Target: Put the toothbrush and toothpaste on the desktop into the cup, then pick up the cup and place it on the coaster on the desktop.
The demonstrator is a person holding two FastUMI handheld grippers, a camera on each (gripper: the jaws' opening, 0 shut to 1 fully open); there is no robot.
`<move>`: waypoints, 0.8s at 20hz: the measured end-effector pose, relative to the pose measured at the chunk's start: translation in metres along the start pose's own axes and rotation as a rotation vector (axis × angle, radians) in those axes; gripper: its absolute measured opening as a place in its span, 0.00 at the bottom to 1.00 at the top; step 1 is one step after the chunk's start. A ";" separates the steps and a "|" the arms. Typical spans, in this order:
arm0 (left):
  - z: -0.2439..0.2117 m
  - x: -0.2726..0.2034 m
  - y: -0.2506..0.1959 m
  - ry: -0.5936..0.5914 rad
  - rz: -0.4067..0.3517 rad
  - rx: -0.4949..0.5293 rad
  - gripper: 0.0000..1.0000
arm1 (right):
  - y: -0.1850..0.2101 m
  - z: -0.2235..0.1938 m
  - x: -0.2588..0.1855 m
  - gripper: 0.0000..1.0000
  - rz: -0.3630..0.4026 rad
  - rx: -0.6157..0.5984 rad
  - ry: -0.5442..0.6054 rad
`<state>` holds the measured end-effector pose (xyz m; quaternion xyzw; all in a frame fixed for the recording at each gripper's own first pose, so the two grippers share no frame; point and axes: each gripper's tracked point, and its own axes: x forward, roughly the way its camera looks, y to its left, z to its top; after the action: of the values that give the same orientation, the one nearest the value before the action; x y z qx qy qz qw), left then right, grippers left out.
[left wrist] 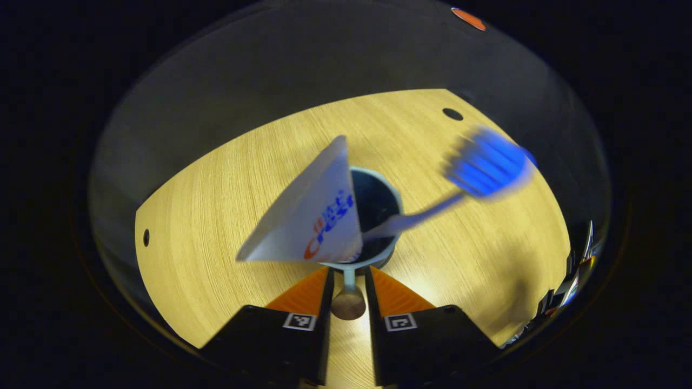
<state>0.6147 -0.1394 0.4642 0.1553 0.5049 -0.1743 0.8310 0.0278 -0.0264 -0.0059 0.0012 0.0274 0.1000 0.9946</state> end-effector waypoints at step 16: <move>0.057 -0.185 0.040 -0.684 0.241 -0.053 0.97 | 0.004 0.051 0.007 0.92 -0.129 0.041 -0.205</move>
<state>0.5977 -0.1038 0.6584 0.1249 0.1800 -0.1039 0.9702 0.0368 -0.0214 0.0444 0.0298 -0.0722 0.0344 0.9963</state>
